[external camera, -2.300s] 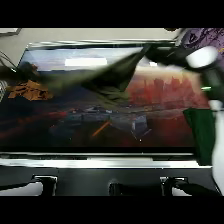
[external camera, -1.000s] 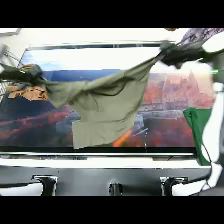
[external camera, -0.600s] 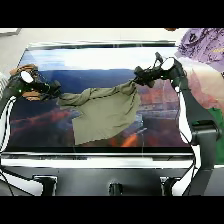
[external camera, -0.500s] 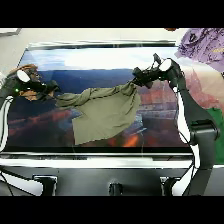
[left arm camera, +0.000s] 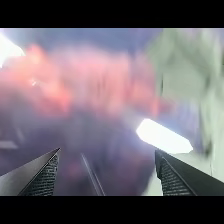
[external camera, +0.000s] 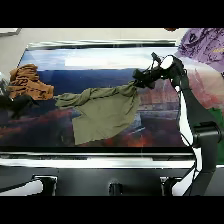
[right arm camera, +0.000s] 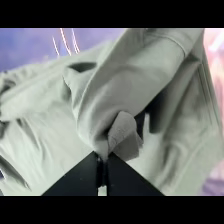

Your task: Fold the clothes and pants, and hang the long-sleeved shirts on hangers.

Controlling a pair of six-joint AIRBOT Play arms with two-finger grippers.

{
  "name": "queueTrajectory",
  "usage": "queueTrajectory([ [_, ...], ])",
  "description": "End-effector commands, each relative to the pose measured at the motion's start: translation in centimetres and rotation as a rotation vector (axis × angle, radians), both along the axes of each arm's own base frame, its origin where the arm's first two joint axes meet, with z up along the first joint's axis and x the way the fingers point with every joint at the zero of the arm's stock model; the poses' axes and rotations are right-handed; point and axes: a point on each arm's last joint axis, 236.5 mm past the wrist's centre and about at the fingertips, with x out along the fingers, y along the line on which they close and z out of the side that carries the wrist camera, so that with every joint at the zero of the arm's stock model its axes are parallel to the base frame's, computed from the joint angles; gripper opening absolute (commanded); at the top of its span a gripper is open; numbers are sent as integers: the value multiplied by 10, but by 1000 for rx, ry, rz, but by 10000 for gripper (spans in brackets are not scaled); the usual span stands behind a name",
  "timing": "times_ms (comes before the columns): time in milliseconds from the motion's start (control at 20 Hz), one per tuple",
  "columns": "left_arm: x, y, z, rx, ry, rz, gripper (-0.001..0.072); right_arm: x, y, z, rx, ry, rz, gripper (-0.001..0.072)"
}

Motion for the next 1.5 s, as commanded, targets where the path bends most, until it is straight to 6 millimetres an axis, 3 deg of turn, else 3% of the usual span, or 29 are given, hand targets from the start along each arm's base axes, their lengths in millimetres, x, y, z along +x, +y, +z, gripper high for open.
queueTrajectory([
  [0, -52, -76, -32, -252, 4, -47, 720, -15, -1, -2, -22, 45, 43, 29],
  [100, -69, -103, -49, -311, 31, -63, 720, -22, -1, -3, -25, 67, 56, 29],
  [250, -83, -122, -69, -305, 64, -102, 720, -30, -2, -2, -29, 93, 74, 29],
  [800, -96, -191, -99, -330, 152, -249, 720, -30, -2, 26, -25, 36, 70, 29],
  [1100, -111, -226, -111, -333, 188, -342, 713, -34, -1, 30, -25, 40, 78, 29],
  [1150, -111, -232, -112, -343, 191, -342, 612, -35, -1, 31, -24, 39, 77, 29],
  [1250, -105, -236, -112, -344, 172, -333, 112, -35, -1, 34, -23, 33, 75, 29],
  [1300, -99, -236, -109, -342, 154, -333, 17, -35, -1, 38, -22, 27, 75, 29],
  [1350, -90, -236, -101, -344, 125, -348, 17, -35, -1, 43, -21, 13, 73, 28],
  [1450, -53, -232, -66, -337, -3, -392, 15, -27, -3, 69, -16, -74, 56, 28],
])
